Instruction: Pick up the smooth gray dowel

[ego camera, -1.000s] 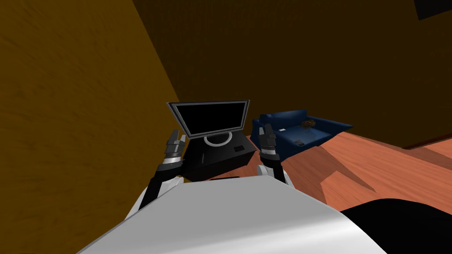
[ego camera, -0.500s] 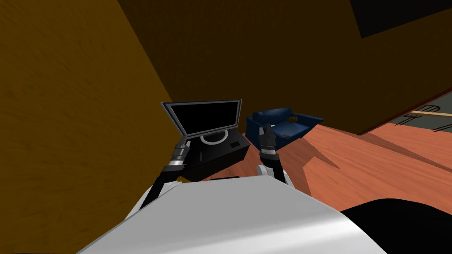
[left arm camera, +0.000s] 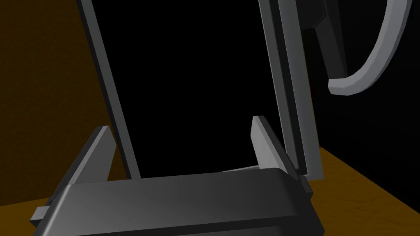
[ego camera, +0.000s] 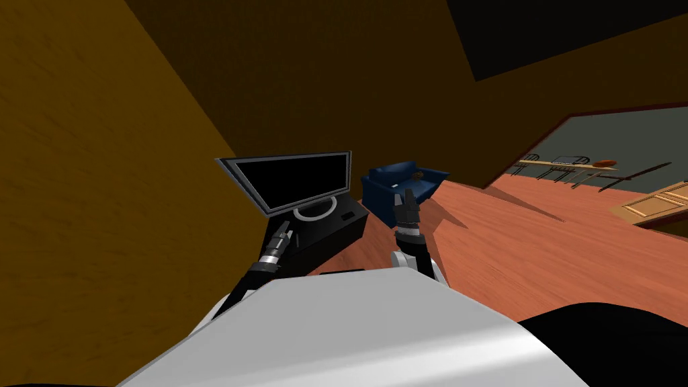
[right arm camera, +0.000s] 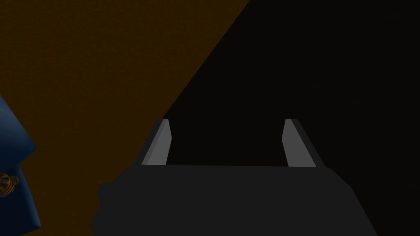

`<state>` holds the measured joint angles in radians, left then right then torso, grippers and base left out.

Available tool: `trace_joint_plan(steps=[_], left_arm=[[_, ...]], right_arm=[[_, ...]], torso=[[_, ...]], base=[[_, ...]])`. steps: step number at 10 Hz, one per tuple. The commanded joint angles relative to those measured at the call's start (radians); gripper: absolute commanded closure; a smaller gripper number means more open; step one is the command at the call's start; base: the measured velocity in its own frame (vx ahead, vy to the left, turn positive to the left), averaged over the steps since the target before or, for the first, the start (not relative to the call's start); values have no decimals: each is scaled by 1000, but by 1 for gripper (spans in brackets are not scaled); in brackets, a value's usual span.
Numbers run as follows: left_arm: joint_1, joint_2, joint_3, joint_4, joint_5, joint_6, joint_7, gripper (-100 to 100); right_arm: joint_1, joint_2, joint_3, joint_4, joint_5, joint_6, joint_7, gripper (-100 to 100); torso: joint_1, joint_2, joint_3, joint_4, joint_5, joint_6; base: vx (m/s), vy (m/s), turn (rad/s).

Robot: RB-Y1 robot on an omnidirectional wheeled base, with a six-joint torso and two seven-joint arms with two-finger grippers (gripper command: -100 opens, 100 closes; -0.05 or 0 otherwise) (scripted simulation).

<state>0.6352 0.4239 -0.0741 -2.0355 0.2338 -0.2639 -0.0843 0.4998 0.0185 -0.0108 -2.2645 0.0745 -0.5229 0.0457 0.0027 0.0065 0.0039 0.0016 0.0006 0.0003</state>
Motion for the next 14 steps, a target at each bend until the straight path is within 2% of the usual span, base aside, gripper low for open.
trace_joint_plan(steps=[1, 3, 4, 5, 6, 7, 8, 9, 10, 11, 12, 14], left_arm=[[5, 1, -20, 28, 2, 15, -9, -100], [26, 51, -49, 98, 37, 43, 0, -100], [26, 51, -49, 105, 37, 43, 0, -100], [36, 75, -64, 143, 54, 57, 4, -100], [36, 75, -64, 145, 54, 57, 4, -100], [48, 97, -80, 183, 71, 72, 7, -100], [48, 97, -80, 186, 71, 72, 7, -100], [60, 119, -96, 220, 88, 88, 11, -100], [60, 119, -96, 228, 88, 88, 11, -100], [72, 140, -112, 268, 105, 103, 14, -100], [72, 140, -112, 270, 105, 103, 14, -100], [98, 179, -144, 350, 138, 134, 20, -100]], right_arm=[[0, 0, 0, 0, 0, 0, 0, 0], [0, 0, 0, 0, 0, 0, 0, 0], [0, 0, 0, 0, 0, 0, 0, 0], [0, 0, 0, 0, 0, 0, 0, 0], [0, 0, 0, 0, 0, 0, 0, 0], [0, 0, 0, 0, 0, 0, 0, 0], [0, 0, 0, 0, 0, 0, 0, 0], [0, 0, 0, 0, 0, 0, 0, 0], [0, 0, 0, 0, 0, 0, 0, 0], [1, 0, 0, 0, 0, 0, 0, 0], [0, 0, 0, 0, 0, 0, 0, 0], [0, 0, 0, 0, 0, 0, 0, 0]], torso=[[0, 0, 0, 0, 0, 0], [1, -4, -2, -1, 0, 0], [0, -4, -3, -1, 0, 0], [1, -5, -3, -1, 0, -1], [1, -5, -3, -1, 0, 0], [1, -6, -3, -1, 0, -1], [1, -6, -4, -1, 0, -1], [1, -7, -4, -1, 0, -1], [1, -7, -4, -1, 0, 0], [1, -7, -4, -1, 0, -1], [1, -8, -4, -2, 0, 0], [2, -8, -5, -2, 0, 0]], base=[[-52, 15, -114], [-35, 4, -343], [-27, 9, -116], [-16, 0, -237], [-11, 5, -167], [-7, 5, -226], [-6, 8, -174], [-2, 5, -326], [1, 12, -177], [10, 9, -318], [10, 16, -156], [26, 21, -363]])
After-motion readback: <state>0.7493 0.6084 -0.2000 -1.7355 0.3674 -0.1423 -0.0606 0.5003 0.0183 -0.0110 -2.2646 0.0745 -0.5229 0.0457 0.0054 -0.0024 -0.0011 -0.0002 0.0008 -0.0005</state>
